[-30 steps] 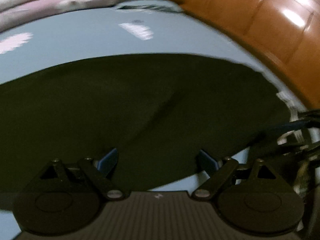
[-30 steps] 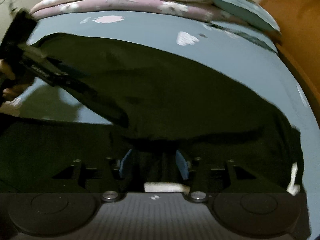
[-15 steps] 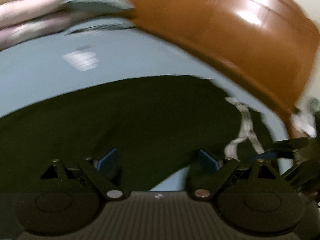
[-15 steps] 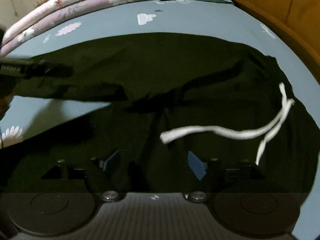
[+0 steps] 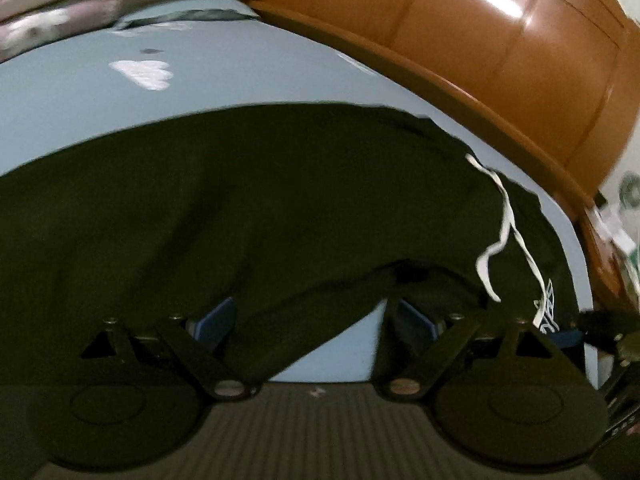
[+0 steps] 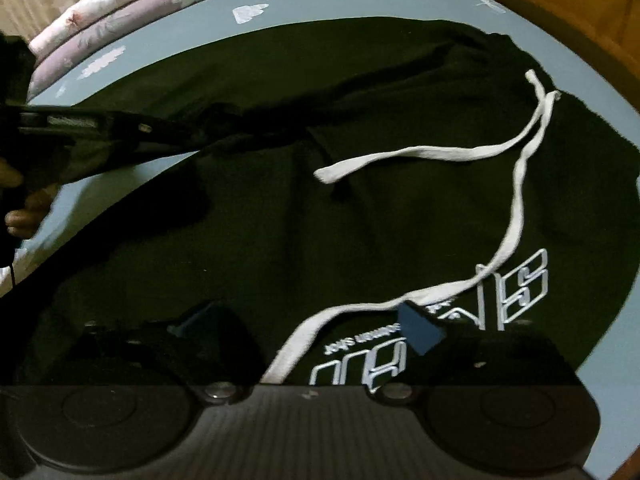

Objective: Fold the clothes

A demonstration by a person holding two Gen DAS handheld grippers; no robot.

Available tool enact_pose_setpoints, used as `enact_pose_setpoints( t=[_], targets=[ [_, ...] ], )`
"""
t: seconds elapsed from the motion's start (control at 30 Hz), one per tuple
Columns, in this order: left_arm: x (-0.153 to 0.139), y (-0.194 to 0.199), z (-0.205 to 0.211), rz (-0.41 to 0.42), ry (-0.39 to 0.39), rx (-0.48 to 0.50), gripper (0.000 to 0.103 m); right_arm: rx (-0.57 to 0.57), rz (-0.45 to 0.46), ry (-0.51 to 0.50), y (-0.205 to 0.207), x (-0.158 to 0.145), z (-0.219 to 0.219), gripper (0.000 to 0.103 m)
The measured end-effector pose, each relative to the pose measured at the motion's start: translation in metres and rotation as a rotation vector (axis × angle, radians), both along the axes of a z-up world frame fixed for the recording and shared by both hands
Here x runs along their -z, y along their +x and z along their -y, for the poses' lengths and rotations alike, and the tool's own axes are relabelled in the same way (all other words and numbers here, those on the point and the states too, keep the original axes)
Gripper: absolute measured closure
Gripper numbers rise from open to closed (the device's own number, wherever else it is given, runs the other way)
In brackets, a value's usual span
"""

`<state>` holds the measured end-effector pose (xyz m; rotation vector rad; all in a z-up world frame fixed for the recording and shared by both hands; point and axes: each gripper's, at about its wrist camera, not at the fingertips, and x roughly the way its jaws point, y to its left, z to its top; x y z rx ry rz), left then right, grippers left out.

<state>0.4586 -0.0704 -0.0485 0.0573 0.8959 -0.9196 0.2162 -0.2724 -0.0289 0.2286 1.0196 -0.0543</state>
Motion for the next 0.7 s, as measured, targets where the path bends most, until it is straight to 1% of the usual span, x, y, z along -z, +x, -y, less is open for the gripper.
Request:
enact_pose_setpoints(
  t=[0.07,0.17,0.3,0.37,0.4,0.53,0.6,0.7],
  targets=[
    [-0.011,-0.002,-0.011,0.02,-0.014,-0.012,0.014,0.004,0.005,-0.004,0.0,0.002,-0.002,0.0],
    [-0.021,-0.008,-0.009,0.049,-0.036,0.007,0.011,0.007,0.013,-0.019,-0.001,0.003,-0.005,0.0],
    [-0.022,-0.014,0.028,0.077,-0.027,0.084,0.011,-0.014,0.031,-0.049,-0.005,0.007,-0.009,0.0],
    [-0.019,-0.018,0.046,0.087,-0.029,0.124,0.011,-0.029,0.031,-0.092,-0.006,0.009,-0.014,0.0],
    [-0.015,-0.018,0.053,0.083,-0.023,0.129,0.011,-0.032,0.031,-0.11,-0.006,0.01,-0.016,0.0],
    [0.004,-0.012,0.067,0.043,0.026,0.11,0.011,-0.014,0.047,-0.12,-0.008,0.011,-0.018,0.0],
    [0.012,-0.005,0.055,0.021,0.043,0.068,0.011,-0.019,0.058,-0.119,-0.01,0.012,-0.017,0.0],
    [0.009,0.003,0.022,-0.016,0.042,0.018,0.011,-0.023,0.075,-0.12,-0.013,0.012,-0.018,0.0]
  ],
)
